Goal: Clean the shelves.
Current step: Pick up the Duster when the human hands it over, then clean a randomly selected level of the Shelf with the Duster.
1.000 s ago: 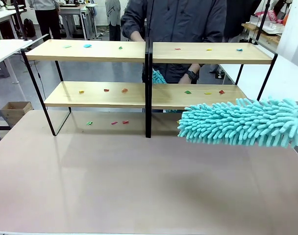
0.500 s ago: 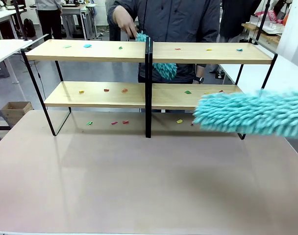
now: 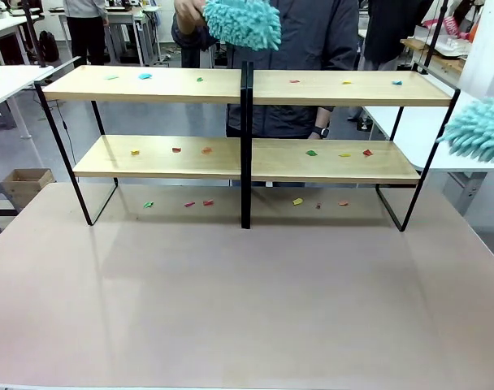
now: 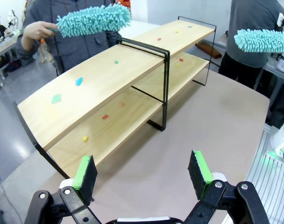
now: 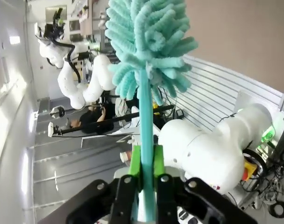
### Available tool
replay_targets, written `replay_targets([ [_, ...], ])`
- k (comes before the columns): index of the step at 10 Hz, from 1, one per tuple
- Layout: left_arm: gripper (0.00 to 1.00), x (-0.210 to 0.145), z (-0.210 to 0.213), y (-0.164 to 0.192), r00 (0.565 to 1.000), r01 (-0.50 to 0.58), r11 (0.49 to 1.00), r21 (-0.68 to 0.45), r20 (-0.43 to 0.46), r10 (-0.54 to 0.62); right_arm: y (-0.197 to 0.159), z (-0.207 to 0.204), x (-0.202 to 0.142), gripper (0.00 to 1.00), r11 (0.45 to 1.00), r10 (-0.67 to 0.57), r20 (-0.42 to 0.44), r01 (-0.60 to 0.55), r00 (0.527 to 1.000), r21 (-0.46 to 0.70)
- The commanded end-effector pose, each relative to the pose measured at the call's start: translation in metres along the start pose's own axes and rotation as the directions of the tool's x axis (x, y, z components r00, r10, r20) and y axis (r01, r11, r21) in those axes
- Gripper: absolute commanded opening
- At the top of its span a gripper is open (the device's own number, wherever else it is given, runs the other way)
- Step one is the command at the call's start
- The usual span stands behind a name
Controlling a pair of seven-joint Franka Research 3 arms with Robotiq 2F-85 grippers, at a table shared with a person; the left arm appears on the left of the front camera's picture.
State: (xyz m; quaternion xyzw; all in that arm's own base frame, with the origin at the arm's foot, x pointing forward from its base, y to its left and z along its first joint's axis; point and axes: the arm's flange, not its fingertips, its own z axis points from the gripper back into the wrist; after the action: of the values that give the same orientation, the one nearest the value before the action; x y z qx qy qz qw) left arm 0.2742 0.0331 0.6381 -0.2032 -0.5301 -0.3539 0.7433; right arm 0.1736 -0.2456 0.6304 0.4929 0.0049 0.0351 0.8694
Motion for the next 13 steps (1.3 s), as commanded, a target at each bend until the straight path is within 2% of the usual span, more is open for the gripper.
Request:
replay_targets([
  [1, 1.00, -0.0015, -0.0014, 0.0007, 1.000, 0.004, 1.000, -0.010, 0.004, -0.004, -0.0109, -0.0117, 0.0076, 0.12, 1.000, 0.001, -0.040, 0.000, 0.999, 0.015],
  [13, 1.00, -0.0015, -0.0014, 0.0007, 1.000, 0.004, 1.000, -0.010, 0.004, -0.004, -0.0109, -0.0117, 0.0076, 0.12, 1.000, 0.001, -0.040, 0.000, 0.999, 0.015],
])
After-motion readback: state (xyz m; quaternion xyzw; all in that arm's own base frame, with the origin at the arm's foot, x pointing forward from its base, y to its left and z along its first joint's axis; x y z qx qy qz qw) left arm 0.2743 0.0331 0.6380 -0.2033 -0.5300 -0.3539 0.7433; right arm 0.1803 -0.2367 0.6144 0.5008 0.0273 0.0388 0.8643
